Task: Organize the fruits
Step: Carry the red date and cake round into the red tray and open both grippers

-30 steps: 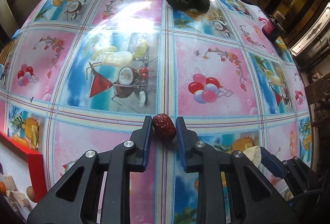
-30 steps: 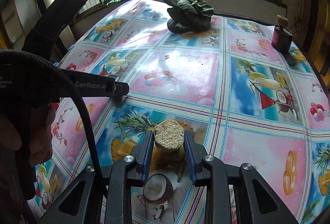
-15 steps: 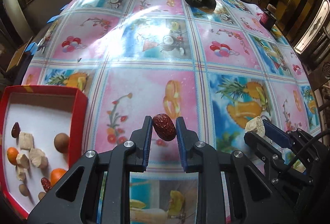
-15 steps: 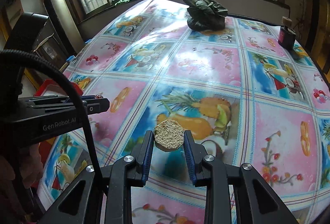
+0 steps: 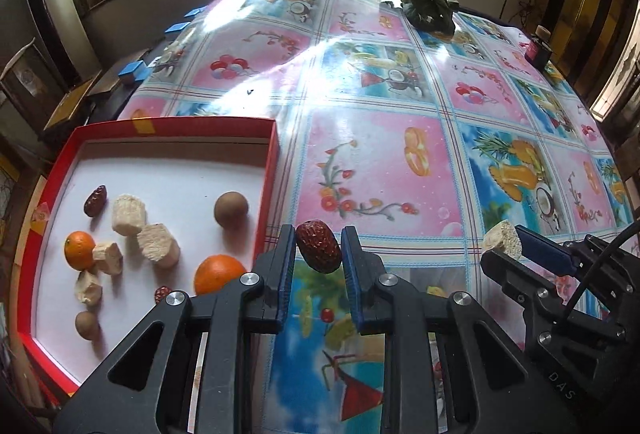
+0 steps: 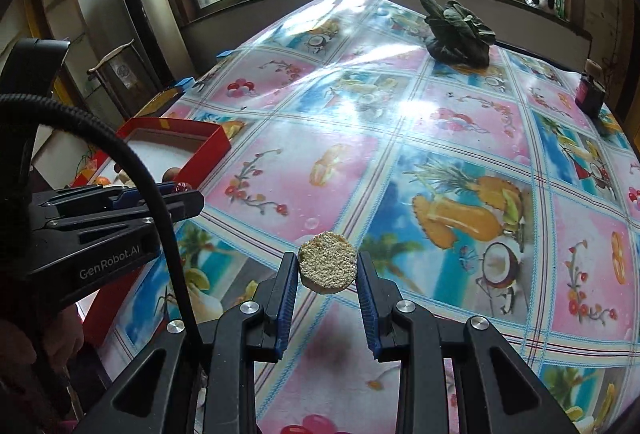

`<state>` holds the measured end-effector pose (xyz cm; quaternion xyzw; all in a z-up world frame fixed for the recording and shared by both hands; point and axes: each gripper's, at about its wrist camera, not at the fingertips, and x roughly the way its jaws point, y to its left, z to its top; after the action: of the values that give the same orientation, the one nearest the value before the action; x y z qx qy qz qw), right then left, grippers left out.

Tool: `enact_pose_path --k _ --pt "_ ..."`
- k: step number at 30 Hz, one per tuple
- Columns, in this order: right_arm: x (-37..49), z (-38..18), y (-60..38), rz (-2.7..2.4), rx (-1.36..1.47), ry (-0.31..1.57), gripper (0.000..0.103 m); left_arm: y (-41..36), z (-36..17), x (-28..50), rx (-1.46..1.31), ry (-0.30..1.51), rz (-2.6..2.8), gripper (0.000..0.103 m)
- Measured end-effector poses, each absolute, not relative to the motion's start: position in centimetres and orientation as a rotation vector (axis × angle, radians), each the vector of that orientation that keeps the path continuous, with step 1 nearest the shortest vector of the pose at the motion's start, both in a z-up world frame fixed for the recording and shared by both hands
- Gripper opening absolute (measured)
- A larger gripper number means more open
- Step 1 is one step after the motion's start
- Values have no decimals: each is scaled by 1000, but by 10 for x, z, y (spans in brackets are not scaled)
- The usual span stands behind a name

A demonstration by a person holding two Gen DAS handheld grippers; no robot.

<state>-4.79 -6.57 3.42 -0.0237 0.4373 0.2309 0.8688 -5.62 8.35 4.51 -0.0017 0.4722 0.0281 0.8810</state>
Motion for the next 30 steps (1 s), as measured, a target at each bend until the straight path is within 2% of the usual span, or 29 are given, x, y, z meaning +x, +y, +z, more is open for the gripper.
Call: enact_pose_path --k 30 --pt "-67 60 74 731 -219 858 28 217 55 -105 -126 935 256 22"
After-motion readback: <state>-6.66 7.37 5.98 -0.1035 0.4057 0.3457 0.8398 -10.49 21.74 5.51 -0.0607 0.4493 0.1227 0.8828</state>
